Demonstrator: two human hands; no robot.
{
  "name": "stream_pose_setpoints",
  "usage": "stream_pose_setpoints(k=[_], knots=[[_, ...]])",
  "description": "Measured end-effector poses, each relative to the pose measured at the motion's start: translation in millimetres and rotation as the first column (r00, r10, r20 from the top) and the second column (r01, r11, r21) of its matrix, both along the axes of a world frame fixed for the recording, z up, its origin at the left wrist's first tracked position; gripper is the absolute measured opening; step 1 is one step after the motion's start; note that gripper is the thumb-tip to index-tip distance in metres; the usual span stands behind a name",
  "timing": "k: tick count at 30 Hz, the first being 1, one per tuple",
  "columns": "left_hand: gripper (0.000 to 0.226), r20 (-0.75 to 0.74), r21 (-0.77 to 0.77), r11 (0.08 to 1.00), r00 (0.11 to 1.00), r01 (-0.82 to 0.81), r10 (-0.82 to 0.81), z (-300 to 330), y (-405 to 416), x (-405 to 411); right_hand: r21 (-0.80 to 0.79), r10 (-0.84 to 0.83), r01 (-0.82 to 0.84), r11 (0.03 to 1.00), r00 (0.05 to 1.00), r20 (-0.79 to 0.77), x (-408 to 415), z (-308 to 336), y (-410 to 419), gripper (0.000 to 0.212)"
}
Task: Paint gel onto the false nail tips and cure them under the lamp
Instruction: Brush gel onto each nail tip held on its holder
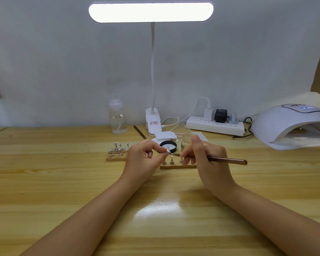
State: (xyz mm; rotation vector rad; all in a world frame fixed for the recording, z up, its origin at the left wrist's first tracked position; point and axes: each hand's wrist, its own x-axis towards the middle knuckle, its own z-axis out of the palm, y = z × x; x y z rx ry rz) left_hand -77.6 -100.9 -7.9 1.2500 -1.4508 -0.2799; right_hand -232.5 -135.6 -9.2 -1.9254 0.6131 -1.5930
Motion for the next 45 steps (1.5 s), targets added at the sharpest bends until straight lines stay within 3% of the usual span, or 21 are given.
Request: stream_pose_setpoints(k=[3,7,11,15,19,23,27,31,35,40,45], knots=[[0.021,-0.009,0.002,1.0,1.0,0.003,-0.003,0.3,0.1,0.0,-0.067,-0.033,0.028,0.997,0.997,-0.076,1.6,2.6,0.7,0.037],[0.022,-0.013,0.001,1.0,1.0,0.0,0.0,0.5,0.1,-0.6,0.03,0.007,-0.007,1.0,1.0,-0.017,0.5,1.0,1.0,0.043],[0.022,-0.006,-0.002,1.0,1.0,0.004,-0.004,0.4,0.2,0.2,-0.078,-0.035,0.029,0.997,0.997,-0.07,1.2,2.4,0.6,0.038],[0.023,-0.009,-0.007,1.0,1.0,0.001,-0.001,0.9,0.4,-0.9,0.058,0.028,-0.027,0.998,0.999,-0.02,1.7,0.4,2.2,0.049],[0.027,0.0,-0.015,1.0,1.0,-0.004,0.004,1.8,1.4,-2.2,-0.068,-0.024,0.019,0.998,0.997,-0.076,1.9,3.9,2.8,0.037],[0.017,-0.001,0.0,1.0,1.0,0.003,-0.003,1.0,1.6,-1.8,0.061,0.034,-0.033,0.998,0.999,-0.02,1.7,0.9,2.3,0.044],[0.015,0.014,-0.003,1.0,1.0,0.002,-0.002,1.3,0.9,-1.4,-0.059,-0.016,0.012,0.998,0.998,-0.058,1.9,1.7,1.3,0.037],[0.018,0.02,-0.002,1.0,1.0,-0.006,0.006,0.3,0.5,-1.1,0.063,0.035,-0.034,0.997,0.999,-0.002,1.4,-1.5,2.4,0.046],[0.025,0.018,-0.012,1.0,1.0,-0.009,0.009,0.3,0.1,-1.0,-0.057,-0.018,0.014,0.998,0.998,-0.055,2.8,0.8,1.2,0.035],[0.027,0.015,-0.01,1.0,1.0,-0.012,0.012,0.7,0.7,-1.8,0.045,0.039,-0.039,0.998,0.999,-0.003,1.5,-1.8,3.5,0.041],[0.023,0.013,0.011,1.0,1.0,-0.011,0.011,1.7,1.6,-2.2,-0.071,-0.033,0.027,0.997,0.995,-0.09,1.3,0.0,-0.1,0.034]])
